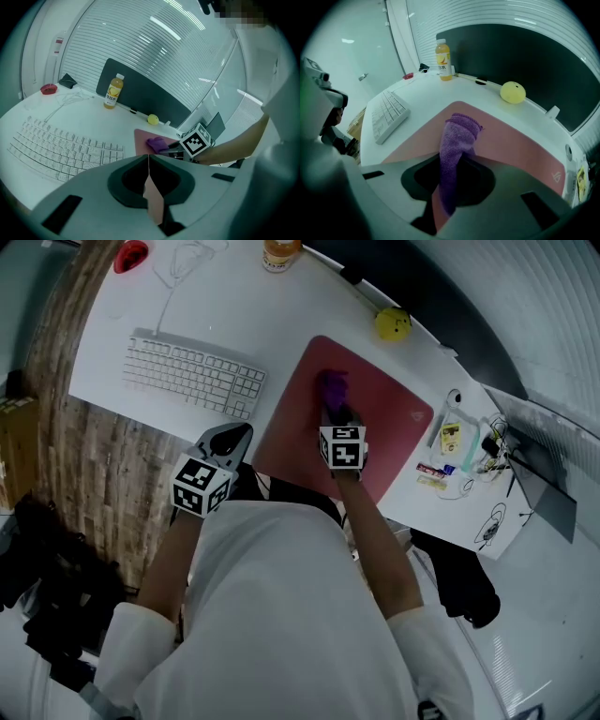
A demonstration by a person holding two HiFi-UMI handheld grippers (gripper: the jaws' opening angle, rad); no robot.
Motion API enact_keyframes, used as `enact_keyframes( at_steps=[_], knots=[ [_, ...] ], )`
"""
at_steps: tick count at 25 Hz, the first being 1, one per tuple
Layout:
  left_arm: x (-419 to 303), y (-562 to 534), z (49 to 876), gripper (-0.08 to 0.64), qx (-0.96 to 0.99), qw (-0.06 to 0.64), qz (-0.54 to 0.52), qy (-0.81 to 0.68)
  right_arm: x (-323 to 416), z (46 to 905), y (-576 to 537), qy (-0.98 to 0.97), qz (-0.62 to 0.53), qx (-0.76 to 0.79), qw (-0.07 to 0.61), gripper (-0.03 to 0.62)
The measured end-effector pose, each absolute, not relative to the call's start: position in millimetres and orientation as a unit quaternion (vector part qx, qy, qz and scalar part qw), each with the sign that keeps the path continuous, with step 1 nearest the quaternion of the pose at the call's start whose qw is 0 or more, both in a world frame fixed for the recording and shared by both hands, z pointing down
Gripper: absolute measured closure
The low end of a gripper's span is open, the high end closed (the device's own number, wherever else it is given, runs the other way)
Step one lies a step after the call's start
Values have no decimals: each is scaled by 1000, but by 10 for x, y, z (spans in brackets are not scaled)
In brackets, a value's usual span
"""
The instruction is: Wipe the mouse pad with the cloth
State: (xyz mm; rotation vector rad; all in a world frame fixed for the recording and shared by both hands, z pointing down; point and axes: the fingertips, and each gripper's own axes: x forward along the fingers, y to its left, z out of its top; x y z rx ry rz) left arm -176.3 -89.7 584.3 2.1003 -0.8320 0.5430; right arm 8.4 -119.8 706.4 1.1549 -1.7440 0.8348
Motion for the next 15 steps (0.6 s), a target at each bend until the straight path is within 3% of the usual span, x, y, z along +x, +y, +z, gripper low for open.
enact_keyframes(
  at_steps=[15],
  knots=[
    [-1968, -903, 5866, 540, 819, 404, 209, -349, -600, 7049, -1356, -737, 337, 408, 421, 518]
  ],
)
